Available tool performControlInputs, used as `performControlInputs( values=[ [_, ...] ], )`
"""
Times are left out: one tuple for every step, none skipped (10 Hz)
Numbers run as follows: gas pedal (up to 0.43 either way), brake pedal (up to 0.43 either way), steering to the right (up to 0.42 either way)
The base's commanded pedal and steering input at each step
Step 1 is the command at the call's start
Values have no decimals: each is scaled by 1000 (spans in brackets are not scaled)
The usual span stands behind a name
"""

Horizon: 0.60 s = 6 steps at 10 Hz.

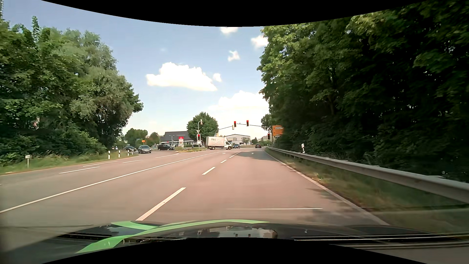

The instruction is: Follow the waypoints while adhering to traffic rules and regulations

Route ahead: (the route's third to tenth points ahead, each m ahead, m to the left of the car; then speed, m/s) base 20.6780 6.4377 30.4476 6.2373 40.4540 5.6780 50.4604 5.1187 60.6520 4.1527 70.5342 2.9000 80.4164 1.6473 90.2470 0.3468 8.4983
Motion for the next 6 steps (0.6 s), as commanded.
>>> performControlInputs(
  values=[
    [0, 73, -1],
    [0, 79, -1],
    [0, 85, -1],
    [0, 79, -1],
    [0, 73, -1],
    [0, 73, -1]
  ],
)
